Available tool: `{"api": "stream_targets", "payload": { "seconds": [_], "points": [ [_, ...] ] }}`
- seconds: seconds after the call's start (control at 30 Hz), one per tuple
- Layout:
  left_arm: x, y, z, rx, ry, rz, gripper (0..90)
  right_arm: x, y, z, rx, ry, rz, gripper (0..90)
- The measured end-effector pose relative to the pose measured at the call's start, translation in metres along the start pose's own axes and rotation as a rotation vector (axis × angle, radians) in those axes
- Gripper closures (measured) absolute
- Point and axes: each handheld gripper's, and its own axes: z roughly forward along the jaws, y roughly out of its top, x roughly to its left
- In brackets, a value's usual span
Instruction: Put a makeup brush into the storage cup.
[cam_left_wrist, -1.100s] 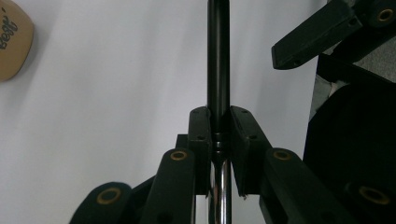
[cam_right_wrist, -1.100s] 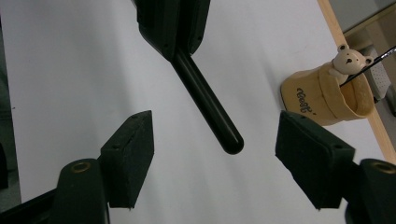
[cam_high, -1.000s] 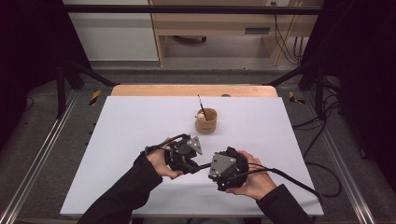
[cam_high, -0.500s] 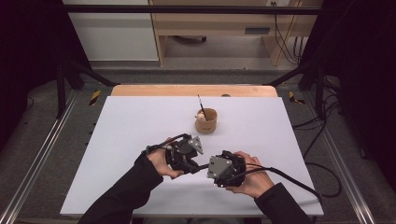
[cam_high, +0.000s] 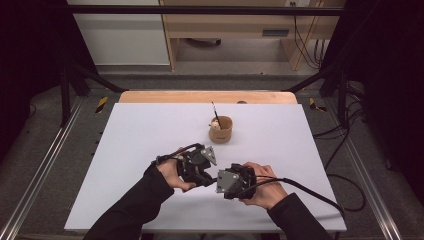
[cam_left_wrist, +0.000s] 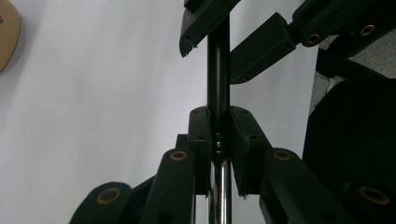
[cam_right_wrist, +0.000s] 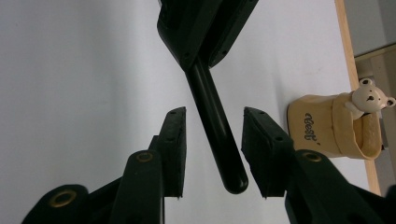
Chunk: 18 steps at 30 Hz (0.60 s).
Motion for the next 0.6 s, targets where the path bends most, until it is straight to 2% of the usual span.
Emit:
{"api": "stream_targets", "payload": {
  "seconds": [0.03,0.13,0.27,0.3,0.47,0.6],
  "points": [
    [-0.0001,-0.0004,0.0002,-0.002,0.000,-0.001,78.9,-0.0001,0.0001,0.0007,0.001,0.002,-0.011,61.9],
    [-0.0002,-0.0009,-0.0004,-0.009,-0.005,-0.003,79.0,0.0010,0.0009,0.0026,0.003,0.004,-0.007,63.8],
    [-0.0004,-0.0008,0.0001,-0.005,-0.009,-0.001,79.0,0.0006,0.0004,0.0050,0.008,0.009,-0.036,67.6],
    [0.0002,-0.0008,-0.0002,0.003,-0.007,0.010,79.0,0.0012,0.0008,0.0053,0.011,0.008,-0.032,68.3],
    [-0.0012,-0.0003,0.0015,0.004,-0.010,0.013,79.0,0.0018,0.0008,0.0069,0.011,0.010,-0.050,72.0],
    [-0.0010,-0.0007,0.0014,0.002,-0.012,0.014,79.0,0.0029,0.0008,0.0072,0.011,0.014,-0.048,73.1]
  ]
}}
